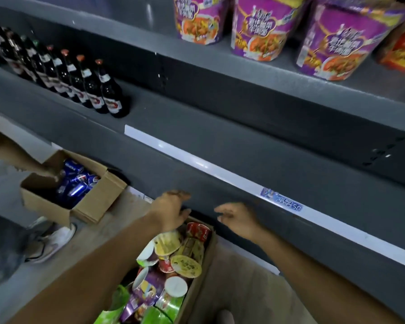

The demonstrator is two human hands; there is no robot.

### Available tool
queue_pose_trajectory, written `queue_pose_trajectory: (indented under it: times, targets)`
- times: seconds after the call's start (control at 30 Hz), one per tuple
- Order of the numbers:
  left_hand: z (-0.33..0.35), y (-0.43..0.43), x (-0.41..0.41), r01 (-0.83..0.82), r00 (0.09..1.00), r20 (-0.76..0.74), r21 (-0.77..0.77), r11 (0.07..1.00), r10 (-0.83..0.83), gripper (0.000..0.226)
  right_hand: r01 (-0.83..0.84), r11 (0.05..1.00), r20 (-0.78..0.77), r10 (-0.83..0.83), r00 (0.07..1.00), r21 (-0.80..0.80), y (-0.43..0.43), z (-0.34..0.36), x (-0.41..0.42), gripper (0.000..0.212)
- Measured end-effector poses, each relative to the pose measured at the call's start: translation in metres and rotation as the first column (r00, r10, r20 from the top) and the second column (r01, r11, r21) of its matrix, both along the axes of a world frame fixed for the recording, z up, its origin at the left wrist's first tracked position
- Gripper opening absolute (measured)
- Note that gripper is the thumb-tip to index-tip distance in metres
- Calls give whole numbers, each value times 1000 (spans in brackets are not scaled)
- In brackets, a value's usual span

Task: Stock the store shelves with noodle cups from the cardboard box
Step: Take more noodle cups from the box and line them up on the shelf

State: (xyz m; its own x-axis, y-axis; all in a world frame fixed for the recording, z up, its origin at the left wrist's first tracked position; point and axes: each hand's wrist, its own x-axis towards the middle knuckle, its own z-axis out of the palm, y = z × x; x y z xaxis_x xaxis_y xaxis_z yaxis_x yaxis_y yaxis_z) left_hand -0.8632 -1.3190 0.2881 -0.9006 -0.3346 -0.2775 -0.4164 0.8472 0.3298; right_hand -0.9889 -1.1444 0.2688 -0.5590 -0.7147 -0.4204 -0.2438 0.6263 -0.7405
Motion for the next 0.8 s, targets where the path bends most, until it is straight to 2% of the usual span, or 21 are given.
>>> queue_pose_trajectory:
  times: [0.17, 0.4, 0.53, 0.7, 0.8]
  targets:
    - [-60, 6, 17, -66, 996, 70, 43, 997, 63, 51, 18, 993, 3, -18, 1000, 115, 10, -66, 7, 32]
    - [-149, 16, 34, -150, 951, 285, 91, 984, 118, 60, -67, 977, 42, 60, 997, 204, 16, -134, 18, 49]
    - [-190, 25, 41, -203, 935, 327, 167, 965, 140, 63, -65, 974, 53, 55, 997, 216, 14, -169, 30, 55]
    - [-238, 30, 47, -240, 920, 357, 183, 953, 163, 66, -71, 968, 57, 60, 997, 240, 11, -214, 41, 53]
    - [-266, 30, 47, -249, 914, 366, 173, 953, 172, 68, -45, 966, 96, 21, 995, 256, 7, -243, 49, 61]
